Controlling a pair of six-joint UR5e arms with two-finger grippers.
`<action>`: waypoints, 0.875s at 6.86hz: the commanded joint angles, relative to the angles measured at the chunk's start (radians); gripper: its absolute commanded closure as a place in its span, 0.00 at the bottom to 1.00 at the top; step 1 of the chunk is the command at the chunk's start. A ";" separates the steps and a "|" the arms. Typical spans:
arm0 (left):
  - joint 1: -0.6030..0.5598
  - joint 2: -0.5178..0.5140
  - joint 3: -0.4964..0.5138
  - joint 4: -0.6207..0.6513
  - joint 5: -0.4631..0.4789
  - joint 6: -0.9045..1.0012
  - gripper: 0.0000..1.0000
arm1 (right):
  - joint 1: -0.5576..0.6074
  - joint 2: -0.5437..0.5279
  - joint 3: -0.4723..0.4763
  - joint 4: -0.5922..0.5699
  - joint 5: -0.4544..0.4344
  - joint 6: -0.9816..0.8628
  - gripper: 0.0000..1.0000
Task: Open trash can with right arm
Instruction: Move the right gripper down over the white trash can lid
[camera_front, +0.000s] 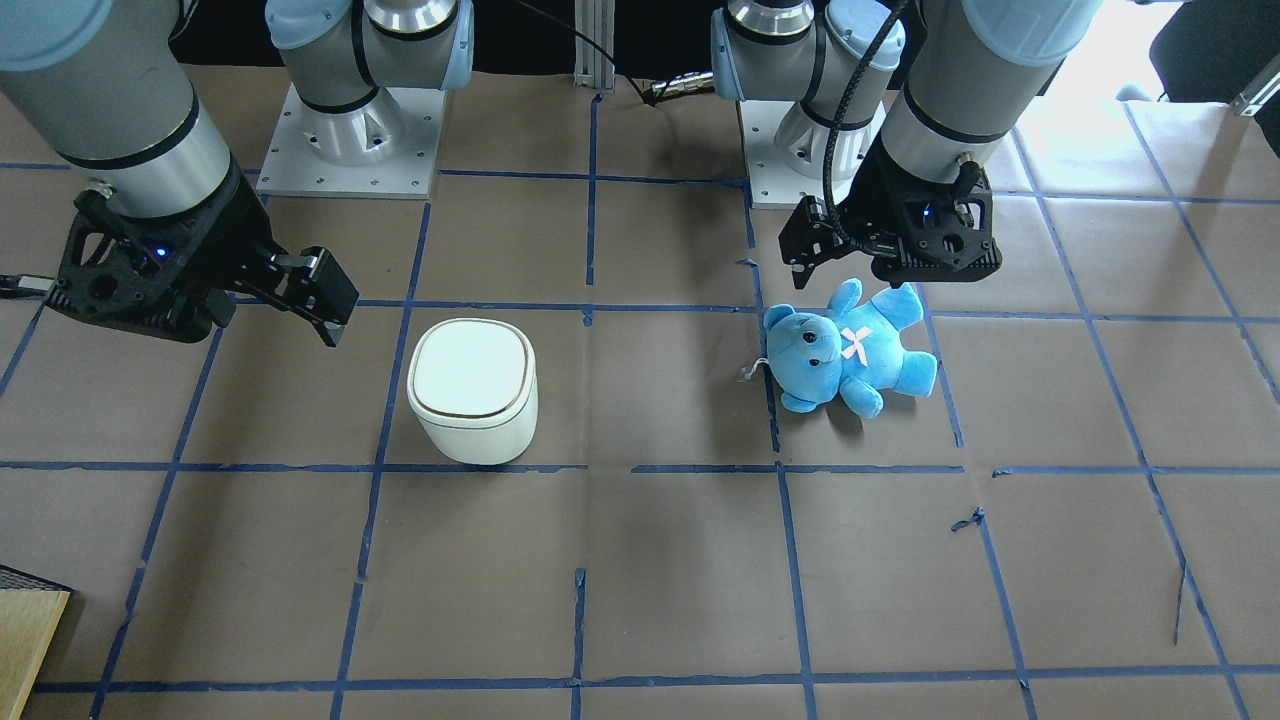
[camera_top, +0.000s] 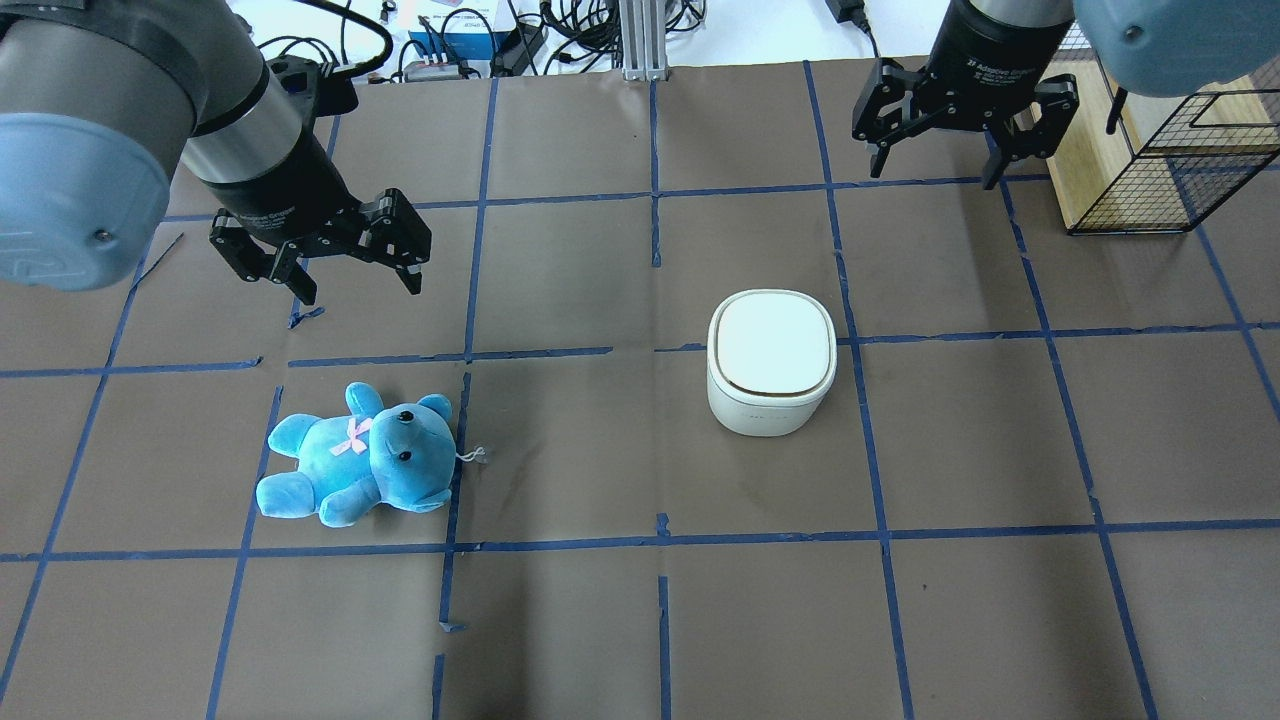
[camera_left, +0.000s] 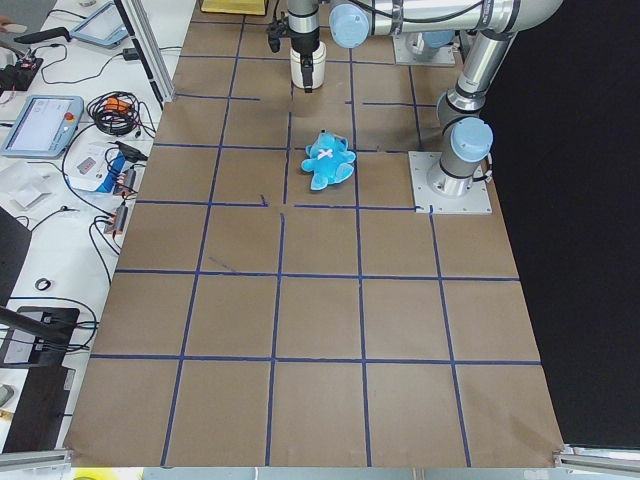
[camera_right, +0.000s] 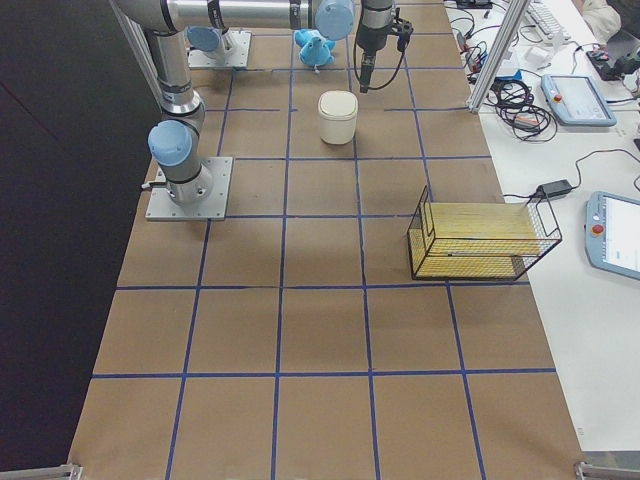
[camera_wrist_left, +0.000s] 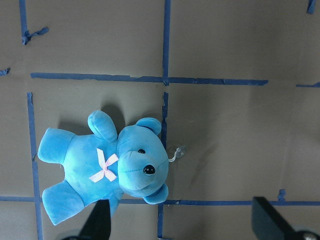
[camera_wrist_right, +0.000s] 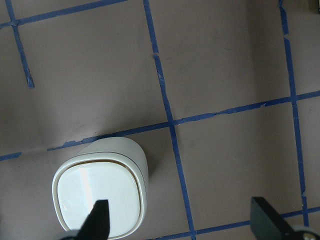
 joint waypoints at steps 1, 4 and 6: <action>0.000 0.000 0.000 0.000 0.000 0.000 0.00 | 0.001 0.004 0.002 0.001 0.000 0.008 0.00; 0.000 0.000 0.000 0.000 0.000 0.000 0.00 | 0.021 -0.004 0.034 0.006 0.027 -0.001 0.00; 0.000 0.000 0.000 0.000 0.000 0.000 0.00 | 0.047 -0.005 0.039 0.004 0.040 0.014 0.00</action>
